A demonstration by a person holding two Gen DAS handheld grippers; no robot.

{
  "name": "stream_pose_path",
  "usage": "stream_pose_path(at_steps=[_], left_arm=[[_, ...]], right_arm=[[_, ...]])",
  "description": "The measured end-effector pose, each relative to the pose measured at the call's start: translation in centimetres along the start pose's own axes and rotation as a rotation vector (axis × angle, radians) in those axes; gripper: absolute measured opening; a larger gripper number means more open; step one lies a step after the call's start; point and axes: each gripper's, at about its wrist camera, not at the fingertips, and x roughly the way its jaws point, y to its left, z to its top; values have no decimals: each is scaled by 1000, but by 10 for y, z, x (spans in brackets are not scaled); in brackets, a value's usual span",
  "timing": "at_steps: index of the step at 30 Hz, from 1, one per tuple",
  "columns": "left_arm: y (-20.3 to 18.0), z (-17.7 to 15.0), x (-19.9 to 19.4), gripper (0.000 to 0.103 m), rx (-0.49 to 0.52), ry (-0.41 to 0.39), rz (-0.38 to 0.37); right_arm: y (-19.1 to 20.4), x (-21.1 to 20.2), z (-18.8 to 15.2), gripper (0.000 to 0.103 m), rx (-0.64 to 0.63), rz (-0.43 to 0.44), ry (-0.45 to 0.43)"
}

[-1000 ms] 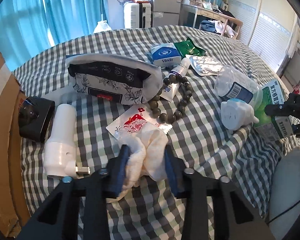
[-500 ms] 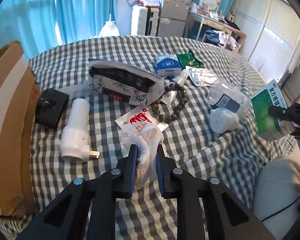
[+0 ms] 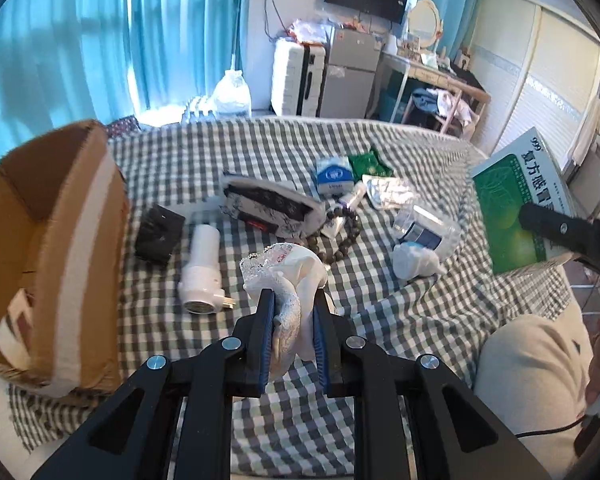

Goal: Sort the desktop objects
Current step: 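Grasp the white tissue with the left tool while the right tool grasps the green box, then carry the tissue and green box over the cardboard box and open both tools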

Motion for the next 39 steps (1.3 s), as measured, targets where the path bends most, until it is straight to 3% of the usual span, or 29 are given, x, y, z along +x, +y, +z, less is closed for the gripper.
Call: stream_pose_path(at_steps=[6, 20, 39], left_arm=[[11, 8, -35, 18, -30, -57, 20], [62, 26, -90, 18, -129, -171, 62], [175, 46, -102, 18, -251, -193, 190]], right_arm=[[50, -25, -1, 78, -108, 68, -45], [118, -51, -15, 78, -253, 182, -85], [235, -19, -2, 78, -399, 341, -27]])
